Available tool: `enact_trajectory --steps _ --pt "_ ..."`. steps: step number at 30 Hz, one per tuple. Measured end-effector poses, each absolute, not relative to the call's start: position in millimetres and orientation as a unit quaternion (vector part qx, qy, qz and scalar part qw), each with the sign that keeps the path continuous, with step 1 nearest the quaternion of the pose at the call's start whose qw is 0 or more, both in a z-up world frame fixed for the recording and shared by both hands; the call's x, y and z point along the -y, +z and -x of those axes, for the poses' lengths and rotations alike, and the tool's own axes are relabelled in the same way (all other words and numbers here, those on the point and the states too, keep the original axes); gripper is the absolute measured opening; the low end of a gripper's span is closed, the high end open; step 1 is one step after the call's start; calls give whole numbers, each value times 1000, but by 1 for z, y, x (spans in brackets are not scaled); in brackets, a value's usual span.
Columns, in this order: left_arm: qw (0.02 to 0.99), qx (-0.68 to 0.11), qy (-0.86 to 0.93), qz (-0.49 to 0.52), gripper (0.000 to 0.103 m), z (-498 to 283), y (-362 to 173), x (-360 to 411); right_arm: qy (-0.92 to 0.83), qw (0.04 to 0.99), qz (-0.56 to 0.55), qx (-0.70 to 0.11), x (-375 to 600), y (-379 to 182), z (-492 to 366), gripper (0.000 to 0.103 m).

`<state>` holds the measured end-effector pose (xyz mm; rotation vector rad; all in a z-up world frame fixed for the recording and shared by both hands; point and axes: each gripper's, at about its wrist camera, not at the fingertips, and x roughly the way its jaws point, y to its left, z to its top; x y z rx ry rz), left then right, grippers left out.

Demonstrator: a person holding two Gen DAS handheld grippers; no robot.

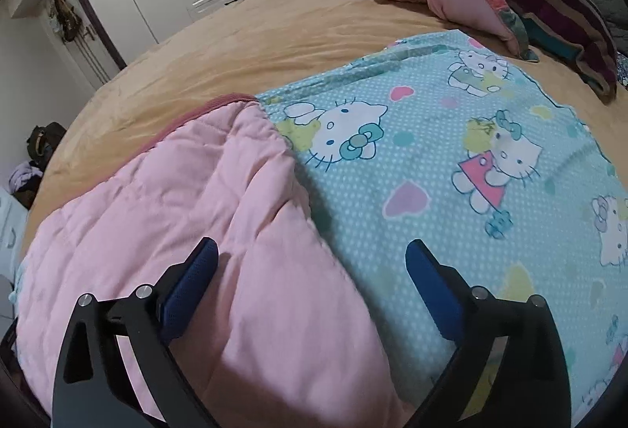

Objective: Fold large clothes

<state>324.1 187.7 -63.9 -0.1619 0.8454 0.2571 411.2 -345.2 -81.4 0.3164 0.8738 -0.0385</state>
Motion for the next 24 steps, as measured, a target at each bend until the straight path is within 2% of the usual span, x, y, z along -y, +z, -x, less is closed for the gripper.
enact_trajectory --steps 1,5,7,9,16,24 --pt "903 -403 123 78 67 -318 -58 -187 -15 896 -151 -418 345 -76 -405 97" --pt "911 -386 124 68 83 -297 -34 -178 0 908 -138 -395 341 -49 -381 98" --pt "914 -379 120 75 86 -289 -23 -176 9 914 -133 -382 338 -35 -370 98" --pt "918 -370 120 77 94 -278 -10 -172 18 919 -125 -372 333 -22 -360 99" --pt "927 -350 109 81 94 -248 24 -161 69 934 -100 -336 310 21 -321 99" --pt "934 -335 92 87 94 -220 38 -144 131 941 -74 -304 271 48 -278 99"
